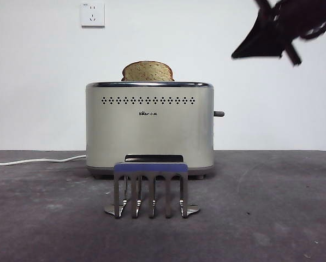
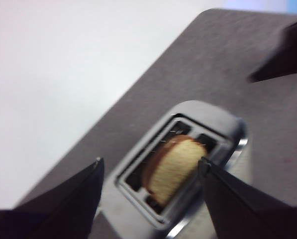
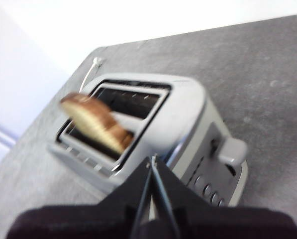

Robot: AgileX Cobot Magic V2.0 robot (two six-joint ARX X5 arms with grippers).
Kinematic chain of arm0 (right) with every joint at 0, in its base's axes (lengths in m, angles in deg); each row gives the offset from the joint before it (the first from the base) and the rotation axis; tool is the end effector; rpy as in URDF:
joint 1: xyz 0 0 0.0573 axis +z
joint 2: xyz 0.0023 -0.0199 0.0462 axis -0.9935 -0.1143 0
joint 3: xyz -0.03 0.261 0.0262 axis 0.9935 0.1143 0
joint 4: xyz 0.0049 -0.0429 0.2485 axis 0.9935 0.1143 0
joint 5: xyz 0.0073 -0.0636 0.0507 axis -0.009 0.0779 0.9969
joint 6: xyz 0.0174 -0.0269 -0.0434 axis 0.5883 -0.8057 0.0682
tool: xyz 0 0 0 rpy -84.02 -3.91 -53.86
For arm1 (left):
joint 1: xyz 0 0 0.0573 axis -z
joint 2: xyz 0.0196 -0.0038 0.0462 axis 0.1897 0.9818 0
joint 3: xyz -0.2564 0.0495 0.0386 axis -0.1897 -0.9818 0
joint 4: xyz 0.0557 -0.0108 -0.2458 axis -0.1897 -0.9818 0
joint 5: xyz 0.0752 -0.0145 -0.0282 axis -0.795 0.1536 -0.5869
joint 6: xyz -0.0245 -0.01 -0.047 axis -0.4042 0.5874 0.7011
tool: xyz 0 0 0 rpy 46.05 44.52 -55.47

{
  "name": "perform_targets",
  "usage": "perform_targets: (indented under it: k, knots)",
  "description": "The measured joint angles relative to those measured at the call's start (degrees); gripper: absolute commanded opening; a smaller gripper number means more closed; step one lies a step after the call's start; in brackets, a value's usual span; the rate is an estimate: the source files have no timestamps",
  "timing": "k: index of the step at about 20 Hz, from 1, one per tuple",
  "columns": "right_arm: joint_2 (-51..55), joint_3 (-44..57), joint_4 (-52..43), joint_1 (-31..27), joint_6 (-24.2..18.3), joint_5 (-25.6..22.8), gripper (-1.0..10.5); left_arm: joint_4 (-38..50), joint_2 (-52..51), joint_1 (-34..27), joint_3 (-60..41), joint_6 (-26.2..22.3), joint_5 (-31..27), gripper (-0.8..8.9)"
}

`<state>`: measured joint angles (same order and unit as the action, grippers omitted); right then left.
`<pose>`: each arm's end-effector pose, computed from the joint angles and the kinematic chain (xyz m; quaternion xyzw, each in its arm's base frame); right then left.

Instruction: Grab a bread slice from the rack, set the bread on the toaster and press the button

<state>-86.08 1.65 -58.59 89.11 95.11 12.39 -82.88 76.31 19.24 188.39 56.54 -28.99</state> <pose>0.3558 0.0547 0.2968 0.1695 0.2471 0.3678 0.8803 0.2503 -0.1462 0.4706 0.2494 0.1489 -0.3003 0.9085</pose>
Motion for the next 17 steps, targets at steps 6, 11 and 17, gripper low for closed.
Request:
perform_targets:
  k: [6, 11, 17]
  knots:
    - [-8.41, -0.74, -7.52, 0.0, 6.82, 0.09, -0.1, -4.22, -4.13, 0.02, 0.0, 5.16, 5.73, 3.24]
    - [-14.95, -5.05, -8.35, 0.28, 8.81, 0.09, -0.1, -6.71, -6.19, 0.07, 0.0, 8.09, 11.69, 3.24]
    - [-17.46, -7.5, -8.52, 0.48, 9.27, -0.07, -0.1, -9.62, -6.45, 0.11, 0.0, 9.03, 12.7, 3.24]
